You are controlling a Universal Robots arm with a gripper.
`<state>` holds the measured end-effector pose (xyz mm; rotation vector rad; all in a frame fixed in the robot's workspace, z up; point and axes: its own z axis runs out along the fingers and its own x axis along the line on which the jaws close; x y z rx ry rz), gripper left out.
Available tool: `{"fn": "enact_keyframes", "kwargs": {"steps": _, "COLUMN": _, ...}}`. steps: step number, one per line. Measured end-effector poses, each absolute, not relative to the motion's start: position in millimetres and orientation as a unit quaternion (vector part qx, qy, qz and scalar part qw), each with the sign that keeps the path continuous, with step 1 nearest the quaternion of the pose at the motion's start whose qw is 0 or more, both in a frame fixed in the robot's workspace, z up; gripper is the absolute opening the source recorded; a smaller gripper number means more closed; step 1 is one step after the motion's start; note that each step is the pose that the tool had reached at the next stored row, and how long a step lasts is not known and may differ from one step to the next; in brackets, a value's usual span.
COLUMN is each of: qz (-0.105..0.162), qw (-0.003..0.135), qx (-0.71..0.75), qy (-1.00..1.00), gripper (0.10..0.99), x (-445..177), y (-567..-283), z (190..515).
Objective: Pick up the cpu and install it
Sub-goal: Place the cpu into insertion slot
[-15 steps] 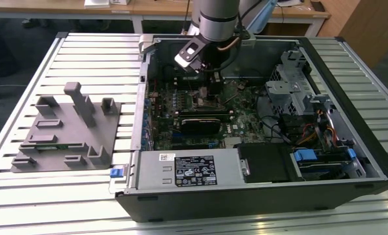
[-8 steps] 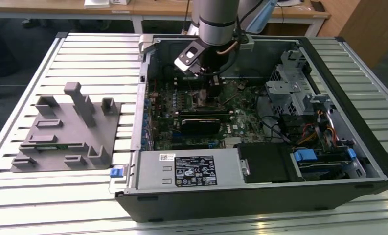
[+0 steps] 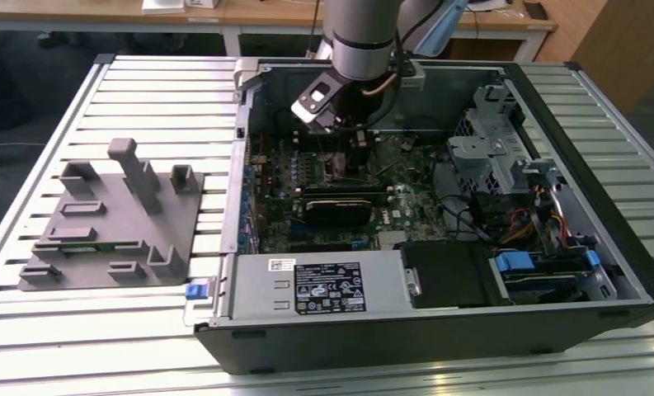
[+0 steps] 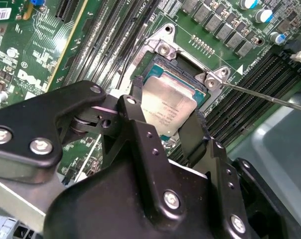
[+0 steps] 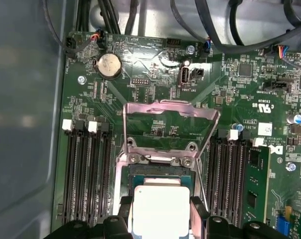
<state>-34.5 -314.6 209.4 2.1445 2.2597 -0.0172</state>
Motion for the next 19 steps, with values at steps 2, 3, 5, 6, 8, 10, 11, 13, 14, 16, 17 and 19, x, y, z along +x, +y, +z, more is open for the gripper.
{"fn": "enact_keyframes", "kwargs": {"steps": 2, "qz": -0.006, "qw": 0.013, "qx": 0.689, "qy": 0.724, "gripper": 0.541, "x": -34.6, "y": -314.5, "z": 208.1}}
{"fn": "enact_keyframes", "kwargs": {"steps": 3, "qz": -0.006, "qw": 0.013, "qx": 0.689, "qy": 0.724, "gripper": 0.541, "x": -34.6, "y": -314.6, "z": 207.4}}
{"fn": "enact_keyframes", "kwargs": {"steps": 5, "qz": -0.006, "qw": 0.013, "qx": 0.69, "qy": 0.724, "gripper": 0.541, "x": -34.6, "y": -314.6, "z": 205.8}}
{"fn": "enact_keyframes", "kwargs": {"steps": 6, "qz": -0.006, "qw": 0.013, "qx": 0.69, "qy": 0.724, "gripper": 0.541, "x": -34.5, "y": -314.6, "z": 205.0}}
{"fn": "enact_keyframes", "kwargs": {"steps": 8, "qz": -0.006, "qw": 0.013, "qx": 0.69, "qy": 0.724, "gripper": 0.541, "x": -34.2, "y": -314.5, "z": 203.2}}
{"fn": "enact_keyframes", "kwargs": {"steps": 10, "qz": -0.006, "qw": 0.013, "qx": 0.69, "qy": 0.724, "gripper": 0.541, "x": -34.0, "y": -314.4, "z": 201.9}}
{"fn": "enact_keyframes", "kwargs": {"steps": 11, "qz": -0.006, "qw": 0.013, "qx": 0.69, "qy": 0.724, "gripper": 0.541, "x": -34.0, "y": -314.4, "z": 201.4}}
{"fn": "enact_keyframes", "kwargs": {"steps": 13, "qz": -0.006, "qw": 0.013, "qx": 0.691, "qy": 0.723, "gripper": 0.541, "x": -34.0, "y": -314.2, "z": 200.2}}
{"fn": "enact_keyframes", "kwargs": {"steps": 14, "qz": -0.006, "qw": 0.013, "qx": 0.691, "qy": 0.722, "gripper": 0.541, "x": -34.0, "y": -314.2, "z": 199.7}}
{"fn": "enact_keyframes", "kwargs": {"steps": 16, "qz": -0.006, "qw": 0.013, "qx": 0.692, "qy": 0.722, "gripper": 0.541, "x": -34.0, "y": -314.0, "z": 198.8}}
{"fn": "enact_keyframes", "kwargs": {"steps": 17, "qz": -0.006, "qw": 0.013, "qx": 0.692, "qy": 0.722, "gripper": 0.541, "x": -34.0, "y": -314.0, "z": 198.5}}
{"fn": "enact_keyframes", "kwargs": {"steps": 19, "qz": -0.006, "qw": 0.013, "qx": 0.693, "qy": 0.721, "gripper": 0.541, "x": -34.0, "y": -314.0, "z": 197.8}}
